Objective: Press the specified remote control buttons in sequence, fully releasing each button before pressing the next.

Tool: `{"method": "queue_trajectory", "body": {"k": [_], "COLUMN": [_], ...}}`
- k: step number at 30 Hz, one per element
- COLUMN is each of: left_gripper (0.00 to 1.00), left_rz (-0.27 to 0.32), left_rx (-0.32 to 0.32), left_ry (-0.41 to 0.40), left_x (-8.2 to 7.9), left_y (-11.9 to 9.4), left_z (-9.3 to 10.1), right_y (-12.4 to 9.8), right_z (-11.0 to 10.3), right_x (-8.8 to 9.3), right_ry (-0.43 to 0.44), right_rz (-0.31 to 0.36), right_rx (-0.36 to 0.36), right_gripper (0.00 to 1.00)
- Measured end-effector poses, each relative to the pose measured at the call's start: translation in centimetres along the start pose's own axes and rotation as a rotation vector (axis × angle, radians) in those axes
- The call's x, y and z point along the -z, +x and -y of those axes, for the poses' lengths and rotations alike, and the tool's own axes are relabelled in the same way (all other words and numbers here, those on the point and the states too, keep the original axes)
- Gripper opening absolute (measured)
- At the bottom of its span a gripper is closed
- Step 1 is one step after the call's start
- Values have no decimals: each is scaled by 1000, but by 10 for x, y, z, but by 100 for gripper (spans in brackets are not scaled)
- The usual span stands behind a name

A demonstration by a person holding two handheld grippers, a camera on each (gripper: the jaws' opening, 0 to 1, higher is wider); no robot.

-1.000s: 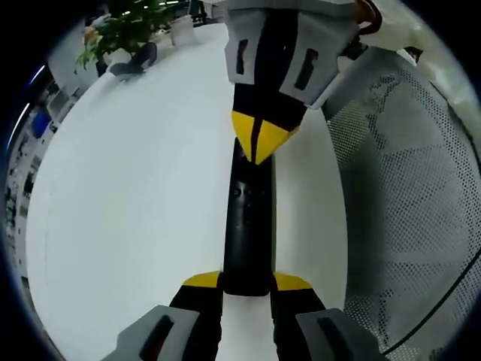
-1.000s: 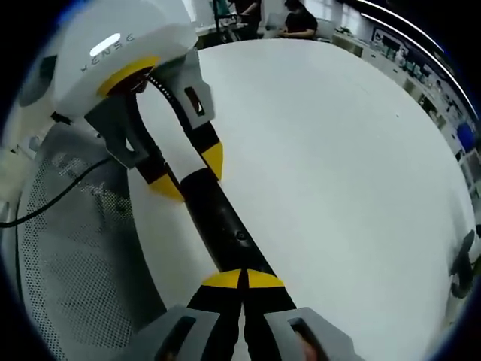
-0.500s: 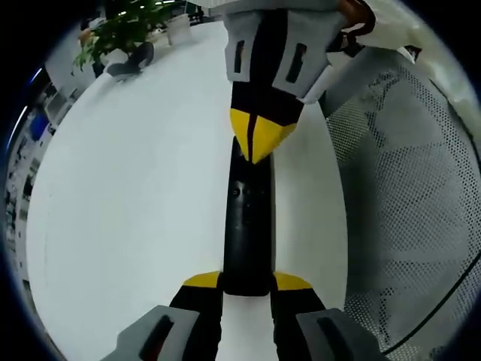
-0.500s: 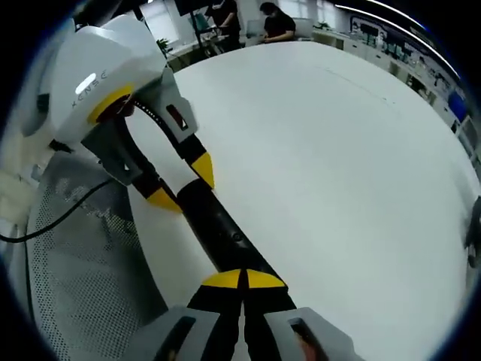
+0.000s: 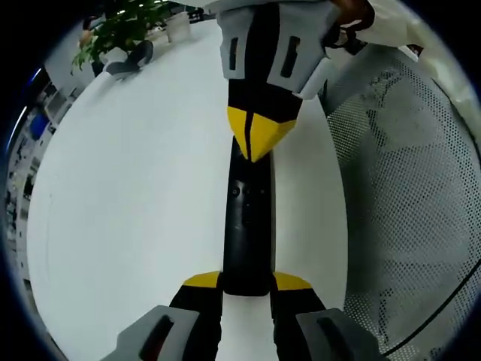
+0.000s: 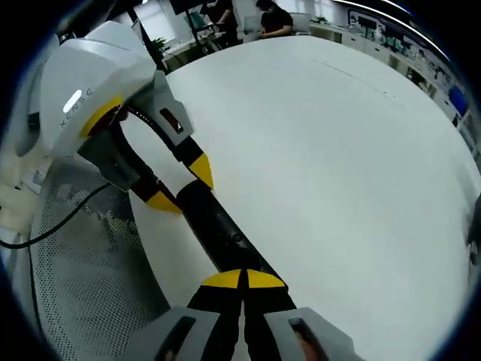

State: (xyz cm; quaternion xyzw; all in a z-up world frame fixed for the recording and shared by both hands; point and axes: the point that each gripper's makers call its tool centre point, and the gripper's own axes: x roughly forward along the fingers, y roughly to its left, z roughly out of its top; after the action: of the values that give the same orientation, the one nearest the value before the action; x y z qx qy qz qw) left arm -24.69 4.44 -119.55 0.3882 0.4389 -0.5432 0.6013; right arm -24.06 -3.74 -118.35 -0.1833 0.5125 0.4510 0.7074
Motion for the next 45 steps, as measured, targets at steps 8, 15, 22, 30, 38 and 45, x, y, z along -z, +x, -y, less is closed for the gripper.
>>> {"method": "queue_trajectory", "body": {"k": [8, 15, 22, 30, 38, 45], "left_gripper": [22, 22, 22, 22, 22, 22], "left_rz": [-5, -2, -1, 4, 17, 6], "left_rx": [1, -1, 3, 5, 11, 14], "left_ry": [4, -1, -3, -6, -5, -2], "left_x": [0, 0, 0, 0, 0, 0], "left_y": [0, 0, 0, 0, 0, 0], "left_z": [0, 0, -1, -1, -1, -1], "right_y": [0, 7, 8, 9, 8, 7], "right_z": [3, 5, 8, 8, 9, 9], "right_x": [-11, -13, -13, -13, -14, -14], "right_ry": [5, -10, -25, -74, -29, -1], "right_rz": [28, 5, -8, -19, 3, 29], "right_rx": [19, 25, 25, 63, 52, 38], "right_gripper": [0, 0, 0, 0, 0, 0]}}
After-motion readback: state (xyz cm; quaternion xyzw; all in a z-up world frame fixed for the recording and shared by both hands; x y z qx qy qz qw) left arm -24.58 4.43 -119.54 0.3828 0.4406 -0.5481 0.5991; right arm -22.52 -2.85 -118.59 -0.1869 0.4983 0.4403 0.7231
